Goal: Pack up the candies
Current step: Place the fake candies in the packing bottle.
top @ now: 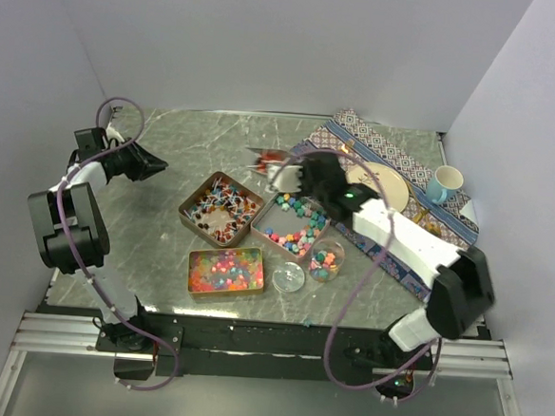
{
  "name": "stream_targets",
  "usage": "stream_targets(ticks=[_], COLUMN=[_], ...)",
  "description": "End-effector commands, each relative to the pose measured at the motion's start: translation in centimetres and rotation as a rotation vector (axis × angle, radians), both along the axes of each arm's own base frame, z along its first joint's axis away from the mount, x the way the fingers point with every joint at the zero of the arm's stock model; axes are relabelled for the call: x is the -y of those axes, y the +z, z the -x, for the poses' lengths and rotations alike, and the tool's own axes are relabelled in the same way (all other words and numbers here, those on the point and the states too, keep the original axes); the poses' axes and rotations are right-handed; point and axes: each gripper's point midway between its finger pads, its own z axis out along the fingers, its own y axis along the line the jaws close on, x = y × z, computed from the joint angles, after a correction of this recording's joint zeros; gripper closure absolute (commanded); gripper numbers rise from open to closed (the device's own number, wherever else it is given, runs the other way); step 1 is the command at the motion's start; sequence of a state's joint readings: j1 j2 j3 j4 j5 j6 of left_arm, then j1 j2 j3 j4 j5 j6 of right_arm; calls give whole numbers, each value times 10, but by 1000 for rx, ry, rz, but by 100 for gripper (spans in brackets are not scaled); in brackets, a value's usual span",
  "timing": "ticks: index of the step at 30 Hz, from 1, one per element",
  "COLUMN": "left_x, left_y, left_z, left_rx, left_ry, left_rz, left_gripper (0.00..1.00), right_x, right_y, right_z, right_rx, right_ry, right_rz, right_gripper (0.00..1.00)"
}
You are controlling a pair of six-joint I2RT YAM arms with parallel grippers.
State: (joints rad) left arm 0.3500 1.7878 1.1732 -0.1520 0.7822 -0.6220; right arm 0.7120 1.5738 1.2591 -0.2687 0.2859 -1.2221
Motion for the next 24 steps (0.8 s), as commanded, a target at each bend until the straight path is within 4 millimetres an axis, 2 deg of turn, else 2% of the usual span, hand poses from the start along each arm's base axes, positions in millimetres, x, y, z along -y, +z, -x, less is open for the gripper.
stream_targets(ticks=[1, 2, 3, 4, 5, 6, 7, 8, 9, 10, 12, 14, 15, 17, 18, 20, 24], left_x=[-1, 0, -1, 1, 1, 1, 1, 1, 0, -1, -2, -2, -2, -1, -1, -1, 0], left_y=[36, 37, 37, 37, 37, 37, 37, 36, 35, 34, 31, 28, 28, 27, 28, 27, 26], left_z=[-7, -7, -7, -6, -6, -7, -7, -7, -8, -8, -9, -9, -9, -9, -8, -8, -9], left_rx=[108, 111, 114, 114, 112, 114, 109, 106, 105, 101, 91, 87, 86, 86, 88, 88, 92], left_ry=[-7, -10, -9, -14, -16, -20, -21, -21, -23, -18, -18, -19, -21, -24, -23, -22, -20], left_rz=[-22, -27, -36, -38, -39, -46, -48, -49, -57, -61, -68, -81, -83, -92, -94, -100, -106], left_gripper=[73, 73, 73, 73, 73, 73, 73, 73, 72, 73, 73, 72, 73, 72, 72, 72, 72], right_x=[50, 68, 81, 88, 104, 114, 119, 128, 134, 139, 148, 156, 163, 173, 177, 190, 215], right_y=[35, 19, 31, 19, 18, 28, 18, 19, 25, 15, 18, 3, 5, -9, -6, -18, -23], right_z=[18, 24, 31, 38, 41, 47, 53, 56, 62, 67, 75, 86, 92, 104, 111, 121, 136], right_rx=[79, 54, 84, 65, 62, 92, 77, 83, 111, 101, 124, 91, 106, 75, 90, 56, 25], right_ry=[1, -14, -20, 6, -16, -18, -5, -18, -20, -19, -30, -30, -38, -25, -19, -20, -38], right_rz=[-25, 12, 4, 23, 30, 16, 28, 27, 16, 30, 16, 34, 36, 77, 77, 131, 192], right_gripper=[100, 100, 100, 100, 100, 100, 100, 100, 100, 100, 100, 100, 100, 100, 100, 100, 100])
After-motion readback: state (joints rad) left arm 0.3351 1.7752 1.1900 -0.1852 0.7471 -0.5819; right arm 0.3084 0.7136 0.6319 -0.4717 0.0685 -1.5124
